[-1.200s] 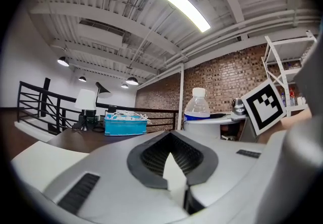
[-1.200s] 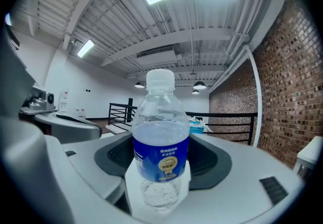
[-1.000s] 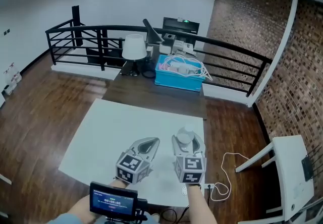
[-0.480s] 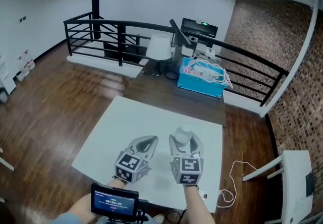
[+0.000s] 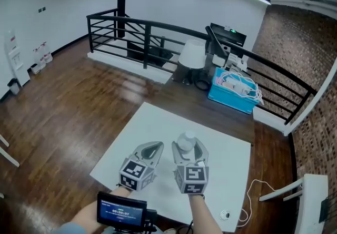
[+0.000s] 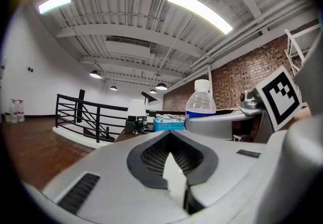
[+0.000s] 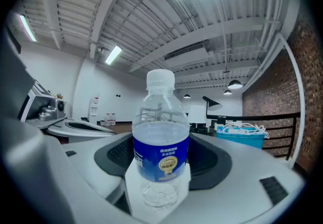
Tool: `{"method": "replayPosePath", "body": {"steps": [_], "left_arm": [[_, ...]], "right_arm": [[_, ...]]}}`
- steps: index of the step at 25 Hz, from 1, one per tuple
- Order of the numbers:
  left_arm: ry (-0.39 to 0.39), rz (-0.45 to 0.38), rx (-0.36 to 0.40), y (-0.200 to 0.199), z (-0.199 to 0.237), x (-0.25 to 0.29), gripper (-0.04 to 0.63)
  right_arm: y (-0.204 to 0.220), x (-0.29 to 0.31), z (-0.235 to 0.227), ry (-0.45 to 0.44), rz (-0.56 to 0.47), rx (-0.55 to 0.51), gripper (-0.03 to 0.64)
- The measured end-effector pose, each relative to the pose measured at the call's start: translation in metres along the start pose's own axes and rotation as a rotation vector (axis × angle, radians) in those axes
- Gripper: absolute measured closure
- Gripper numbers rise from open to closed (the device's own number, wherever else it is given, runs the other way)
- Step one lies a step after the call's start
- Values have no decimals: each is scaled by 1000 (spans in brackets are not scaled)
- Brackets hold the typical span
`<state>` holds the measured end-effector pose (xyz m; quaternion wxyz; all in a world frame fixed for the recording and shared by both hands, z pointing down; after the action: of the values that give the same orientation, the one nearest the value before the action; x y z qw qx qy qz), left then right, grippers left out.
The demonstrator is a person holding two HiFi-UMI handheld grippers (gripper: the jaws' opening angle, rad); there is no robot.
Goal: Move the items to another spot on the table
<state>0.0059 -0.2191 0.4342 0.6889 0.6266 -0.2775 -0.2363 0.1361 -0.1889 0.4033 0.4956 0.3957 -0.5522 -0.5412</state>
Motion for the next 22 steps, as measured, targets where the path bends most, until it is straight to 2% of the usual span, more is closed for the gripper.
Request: {"method": "replayPosePath", "body": {"steps": [11,22], "left_arm": [[-118,-11,-9,4,97,-33,584],[-234,4,-17,22,179,-75,584]], "right_arm": [[-6,79,76,-120,-1,-3,327],[6,148,157,-245,-2,3,327]]}}
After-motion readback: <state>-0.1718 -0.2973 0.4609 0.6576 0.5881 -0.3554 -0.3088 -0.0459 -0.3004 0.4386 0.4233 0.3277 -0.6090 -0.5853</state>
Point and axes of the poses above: the fingertips, and each gripper's own axes: x forward along the fingers, z to its left, y out of its underside, the point moved 6 cm from there along -x, backward along the fingers, and after that the axes turned 4 degrees about -y, right-handed, at the moved point
